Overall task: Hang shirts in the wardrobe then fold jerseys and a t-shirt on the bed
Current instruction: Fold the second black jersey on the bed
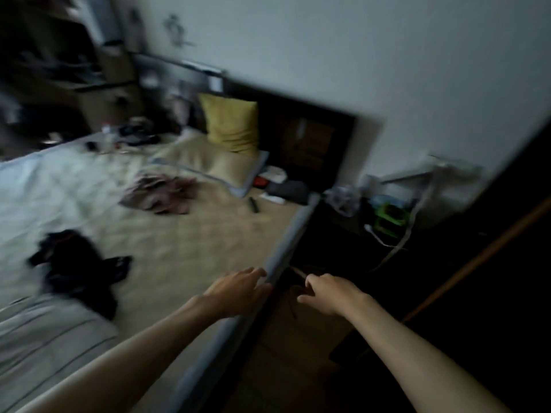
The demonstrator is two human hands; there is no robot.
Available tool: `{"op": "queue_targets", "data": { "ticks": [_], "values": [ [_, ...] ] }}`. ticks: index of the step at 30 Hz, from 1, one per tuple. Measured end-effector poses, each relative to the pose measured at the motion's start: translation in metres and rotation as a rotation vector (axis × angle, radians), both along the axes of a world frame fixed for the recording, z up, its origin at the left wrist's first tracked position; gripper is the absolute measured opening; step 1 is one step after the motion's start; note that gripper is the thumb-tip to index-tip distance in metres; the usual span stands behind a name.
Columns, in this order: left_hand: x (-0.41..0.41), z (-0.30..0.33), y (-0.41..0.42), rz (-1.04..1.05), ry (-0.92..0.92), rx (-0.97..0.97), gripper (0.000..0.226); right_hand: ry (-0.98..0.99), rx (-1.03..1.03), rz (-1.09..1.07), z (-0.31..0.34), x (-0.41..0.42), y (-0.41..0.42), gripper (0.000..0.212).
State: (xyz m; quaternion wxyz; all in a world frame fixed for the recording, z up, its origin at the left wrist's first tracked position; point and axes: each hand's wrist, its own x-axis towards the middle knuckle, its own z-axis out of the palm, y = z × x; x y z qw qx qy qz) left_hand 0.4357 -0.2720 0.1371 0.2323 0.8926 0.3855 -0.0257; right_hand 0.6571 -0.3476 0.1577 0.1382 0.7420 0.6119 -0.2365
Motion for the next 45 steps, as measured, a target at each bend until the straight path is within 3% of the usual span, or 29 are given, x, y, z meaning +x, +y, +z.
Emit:
{"op": "queue_targets", "data": {
  "ticks": [6, 11, 18, 25, 29, 31, 33, 35, 37, 39, 42, 45],
  "values": [
    [-0.185, -0.054, 0.077, 0.403, 0.136, -0.070, 0.051, -0.007, -0.033, 0.254, -0.029, -0.136, 0.142, 0.053],
    [-0.285, -0.099, 0.116, 0.610, 0.214, -0.220, 0.041, -0.021, -0.080, 0.396, -0.063, -0.215, 0.213, 0.055],
    [-0.339, -0.171, 0.159, 0.849, 0.181, -0.330, 0.039, -0.078, -0.204, 0.483, -0.118, -0.261, 0.298, 0.062],
    [-0.358, -0.251, 0.262, 1.035, 0.184, -0.382, 0.037, 0.019, -0.273, 0.513, -0.219, -0.282, 0.408, 0.066],
    [-0.375, -0.315, 0.361, 1.364, -0.023, -0.359, 0.050, 0.089, -0.284, 0.601, -0.301, -0.286, 0.513, 0.062],
    [-0.377, -0.348, 0.395, 1.590, -0.205, -0.426, 0.061, 0.106, -0.236, 0.643, -0.332, -0.280, 0.569, 0.059],
    [-0.369, -0.381, 0.422, 1.688, -0.341, -0.475, 0.073, 0.111, -0.162, 0.622, -0.360, -0.270, 0.622, 0.061],
    [-0.351, -0.409, 0.440, 1.697, -0.387, -0.485, 0.084, 0.149, -0.132, 0.565, -0.382, -0.260, 0.661, 0.060],
    [-0.331, -0.431, 0.446, 1.640, -0.284, -0.452, 0.080, 0.211, -0.139, 0.539, -0.398, -0.256, 0.682, 0.055],
    [-0.304, -0.443, 0.448, 1.538, -0.127, -0.358, 0.060, 0.261, -0.154, 0.551, -0.412, -0.253, 0.689, 0.052],
    [-0.257, -0.442, 0.440, 1.405, -0.245, -0.355, 0.028, 0.336, -0.179, 0.583, -0.428, -0.254, 0.686, 0.047],
    [-0.181, -0.446, 0.407, 1.189, -0.231, -0.524, 0.018, 0.451, -0.174, 0.575, -0.435, -0.271, 0.676, 0.043]
  ]
}}
